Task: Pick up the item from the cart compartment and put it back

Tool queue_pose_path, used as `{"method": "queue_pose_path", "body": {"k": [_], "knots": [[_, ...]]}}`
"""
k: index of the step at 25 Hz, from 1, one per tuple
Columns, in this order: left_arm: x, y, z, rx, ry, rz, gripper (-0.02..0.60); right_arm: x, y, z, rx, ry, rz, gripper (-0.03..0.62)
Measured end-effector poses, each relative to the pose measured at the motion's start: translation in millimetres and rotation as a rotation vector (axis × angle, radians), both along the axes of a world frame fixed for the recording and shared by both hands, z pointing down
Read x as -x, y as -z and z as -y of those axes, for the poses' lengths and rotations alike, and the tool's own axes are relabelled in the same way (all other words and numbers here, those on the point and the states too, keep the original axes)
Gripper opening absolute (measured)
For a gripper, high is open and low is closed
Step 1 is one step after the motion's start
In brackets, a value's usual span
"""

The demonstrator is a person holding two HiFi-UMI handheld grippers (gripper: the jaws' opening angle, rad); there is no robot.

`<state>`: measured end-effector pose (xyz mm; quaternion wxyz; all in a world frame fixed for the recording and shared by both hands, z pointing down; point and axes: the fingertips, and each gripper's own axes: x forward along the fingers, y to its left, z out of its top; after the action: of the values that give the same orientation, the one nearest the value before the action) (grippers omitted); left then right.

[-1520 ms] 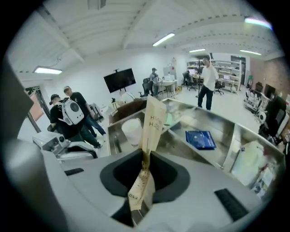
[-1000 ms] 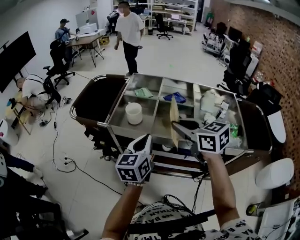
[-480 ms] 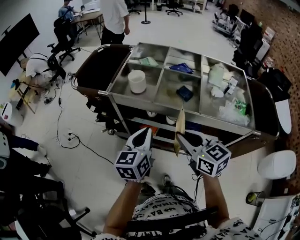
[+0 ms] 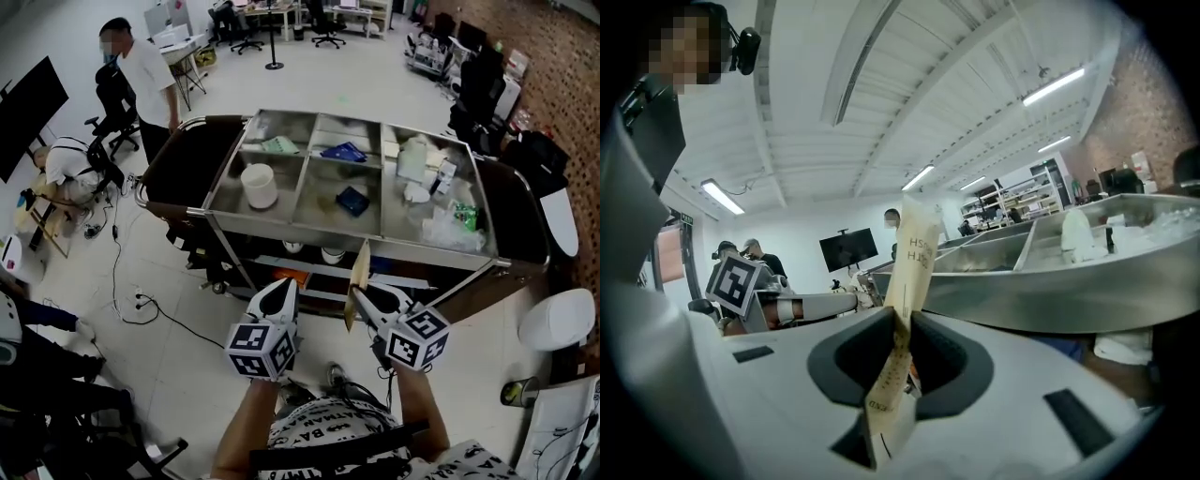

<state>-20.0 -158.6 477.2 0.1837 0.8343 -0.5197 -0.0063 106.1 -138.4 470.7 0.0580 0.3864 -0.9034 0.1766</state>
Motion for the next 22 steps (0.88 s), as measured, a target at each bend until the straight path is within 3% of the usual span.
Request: {"method": "queue_pose_path", "body": {"k": [8, 16, 22], "knots": [[-6.7, 3.6, 5.8, -0.019, -0.02, 0.035, 0.0, 1.0, 11.8, 3.3, -0.02, 0.007, 0.015, 0.067], [-14.8, 4.7, 5.7, 0.0, -0.044, 0.011, 0.0, 7.8, 25.9, 7.7, -0.047, 0.031, 0.004, 0.067], [-20.9, 15.1, 8.2, -0.012, -0.052, 0.019, 0.0, 4.3, 56.2, 24.3, -0.101, 0.052, -0.074, 0.067]]}}
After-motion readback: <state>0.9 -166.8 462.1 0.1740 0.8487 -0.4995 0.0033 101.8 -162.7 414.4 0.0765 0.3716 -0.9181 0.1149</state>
